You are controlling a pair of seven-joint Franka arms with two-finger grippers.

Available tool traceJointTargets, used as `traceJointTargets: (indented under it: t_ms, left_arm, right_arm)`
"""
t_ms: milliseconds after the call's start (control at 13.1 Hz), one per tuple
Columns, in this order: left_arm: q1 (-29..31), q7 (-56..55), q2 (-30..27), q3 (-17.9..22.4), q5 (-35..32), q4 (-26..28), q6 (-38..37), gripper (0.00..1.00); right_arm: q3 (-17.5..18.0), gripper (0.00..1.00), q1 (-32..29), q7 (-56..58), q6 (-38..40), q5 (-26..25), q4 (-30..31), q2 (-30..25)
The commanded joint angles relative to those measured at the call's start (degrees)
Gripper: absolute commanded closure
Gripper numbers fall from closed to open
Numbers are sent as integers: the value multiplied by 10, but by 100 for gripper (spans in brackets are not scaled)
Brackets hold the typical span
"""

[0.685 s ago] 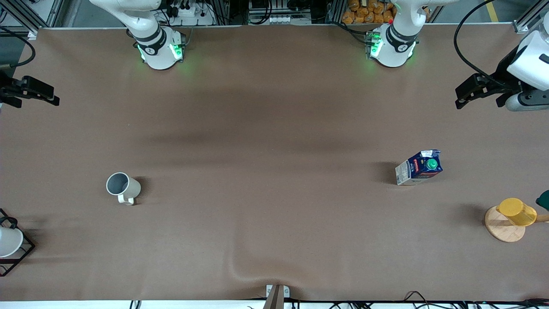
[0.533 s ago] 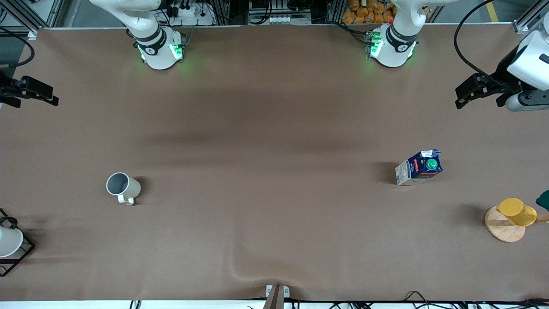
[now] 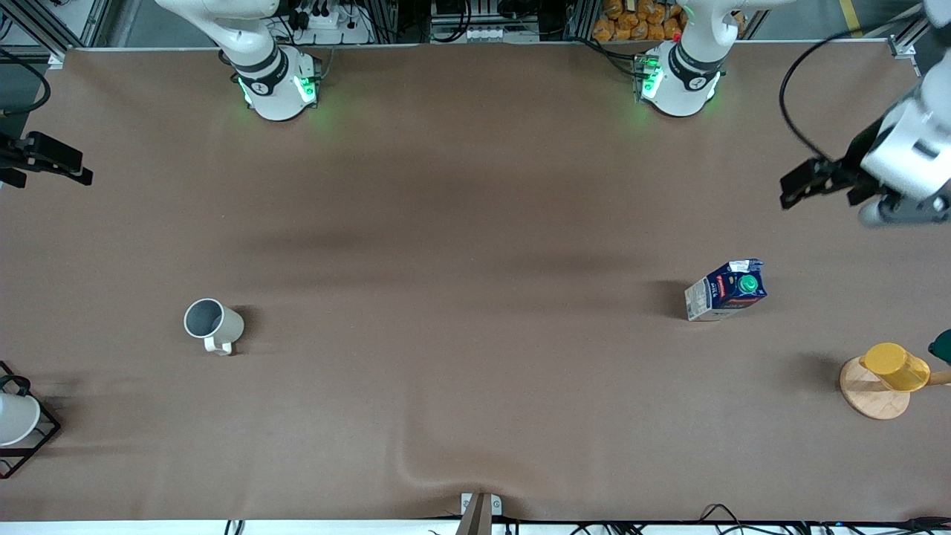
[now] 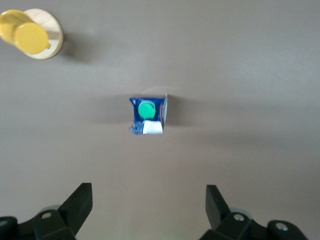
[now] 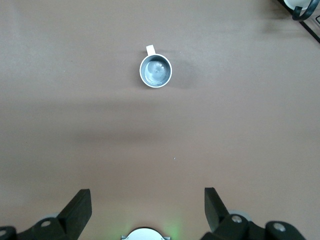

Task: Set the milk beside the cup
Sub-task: 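Reach the left gripper to the milk carton while the right gripper reaches the mug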

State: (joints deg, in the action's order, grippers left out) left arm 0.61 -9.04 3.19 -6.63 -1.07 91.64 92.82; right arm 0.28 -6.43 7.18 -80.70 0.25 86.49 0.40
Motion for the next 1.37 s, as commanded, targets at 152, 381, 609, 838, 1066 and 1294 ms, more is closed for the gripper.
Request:
traceJointTargets:
  t_ms: [152,381,609,838,1066,1294]
  left_arm:
    - [21,13,-2,0,2,153,186,0]
    - [21,11,21,0,2,187,245,0]
    - [24,11,56,0,-8,188,264,0]
    - [25,6,80,0,-11,188,264,0]
    - [25,5,95,1,-11,186,271,0]
    - [26,5,104,2,-11,188,272,0]
  right_arm:
    - [11,0,-17,-10,3,-6,-10,4]
    - [11,0,-16,-10,4,-6,-10,7]
    - [11,0,-16,-11,4,-6,-10,7]
    - [12,0,-16,-10,-1,3,-10,20]
    - [15,0,-4,-10,-10,30,-11,71]
    - [16,0,5,-9,-47,51,-11,114]
